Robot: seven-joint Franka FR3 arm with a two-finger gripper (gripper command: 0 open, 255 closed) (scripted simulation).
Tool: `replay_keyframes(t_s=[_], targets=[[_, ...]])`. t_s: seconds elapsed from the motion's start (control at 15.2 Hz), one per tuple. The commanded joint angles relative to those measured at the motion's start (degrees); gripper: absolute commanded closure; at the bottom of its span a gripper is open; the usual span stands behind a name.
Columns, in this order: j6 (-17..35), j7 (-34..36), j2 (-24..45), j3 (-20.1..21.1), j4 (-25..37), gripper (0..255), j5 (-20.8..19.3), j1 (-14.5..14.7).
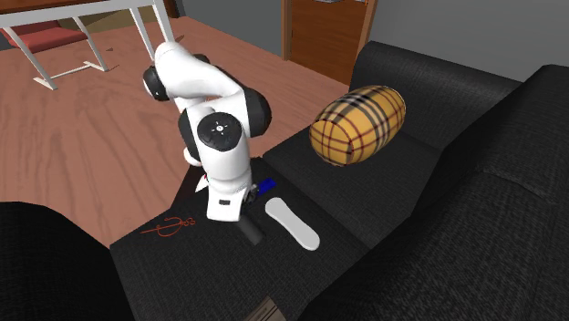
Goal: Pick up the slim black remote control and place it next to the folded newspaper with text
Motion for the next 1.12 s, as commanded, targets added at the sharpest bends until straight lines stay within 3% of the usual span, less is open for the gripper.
replay_keyframes(t_s=[0.0,0.33,0.59,0.86,1.06], targets=[[-0.6,-3.8,2.9,-2.3,3.3,255,0.6,-1.1],[-1.8,-13.4,11.9,-7.6,12.0,255,4.1,-4.8],[-3.9,-21.3,20.9,-10.6,21.2,255,8.9,-10.2],[-7.8,-28.4,31.2,-11.8,33.3,255,14.9,-18.4],[-12.6,-32.2,40.1,-11.0,46.3,255,20.0,-27.0]])
